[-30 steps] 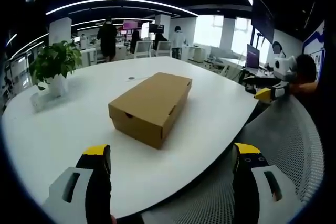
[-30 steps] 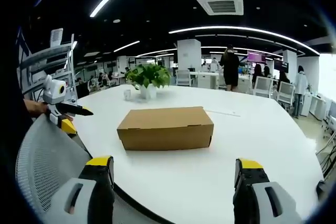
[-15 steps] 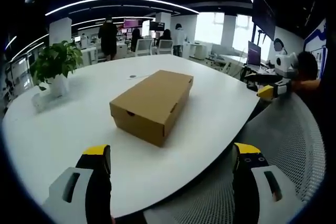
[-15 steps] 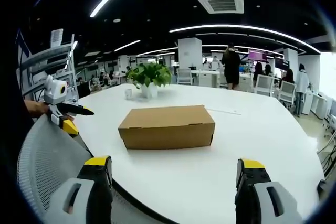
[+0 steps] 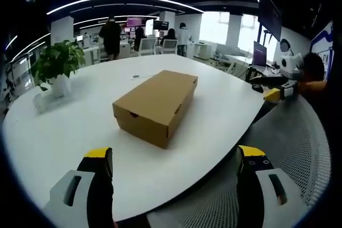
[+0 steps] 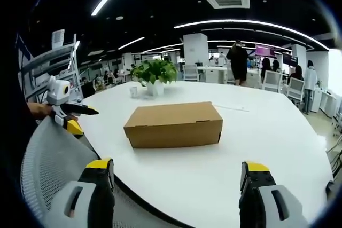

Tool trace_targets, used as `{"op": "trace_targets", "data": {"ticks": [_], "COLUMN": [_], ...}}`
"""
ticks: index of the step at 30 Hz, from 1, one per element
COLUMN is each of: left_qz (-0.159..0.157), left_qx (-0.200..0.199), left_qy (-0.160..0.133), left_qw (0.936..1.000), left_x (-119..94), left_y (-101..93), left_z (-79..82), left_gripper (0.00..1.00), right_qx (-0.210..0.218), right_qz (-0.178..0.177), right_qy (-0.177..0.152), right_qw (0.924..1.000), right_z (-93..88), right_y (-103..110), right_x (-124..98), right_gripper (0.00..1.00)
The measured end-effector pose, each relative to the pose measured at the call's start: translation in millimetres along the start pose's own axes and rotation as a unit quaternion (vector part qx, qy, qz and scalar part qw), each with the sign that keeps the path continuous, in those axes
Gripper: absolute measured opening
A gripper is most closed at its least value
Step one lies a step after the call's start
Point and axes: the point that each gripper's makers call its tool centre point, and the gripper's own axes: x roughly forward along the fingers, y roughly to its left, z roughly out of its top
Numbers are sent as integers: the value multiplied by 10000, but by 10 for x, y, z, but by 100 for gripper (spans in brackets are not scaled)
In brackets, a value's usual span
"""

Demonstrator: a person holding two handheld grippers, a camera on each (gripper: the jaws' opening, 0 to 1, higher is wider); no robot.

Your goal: Operate the shoe box by opening the lid, removing the specified soft item, and placing it in the target area until the item is outside and the box remains undamaged.

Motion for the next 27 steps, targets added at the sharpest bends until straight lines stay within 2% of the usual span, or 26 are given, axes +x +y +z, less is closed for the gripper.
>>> {"op": "trace_targets", "data": {"ticks": [16,27], "left_qz": [40,183], "left_qx": [-58,-98], "left_qy": [100,-43], "left_qw": [9999,9998], "left_x": [-13,153], "left_y": [49,150], "left_z": [52,292], "left_gripper": [100,97], "right_qx": [-351,-760], "right_qz": [255,535], "right_qy": [206,359], "right_qw": [9988,9950], "right_z": [99,158], "right_y": [-143,-230], "right_x": [193,463], "right_gripper": [99,97]}}
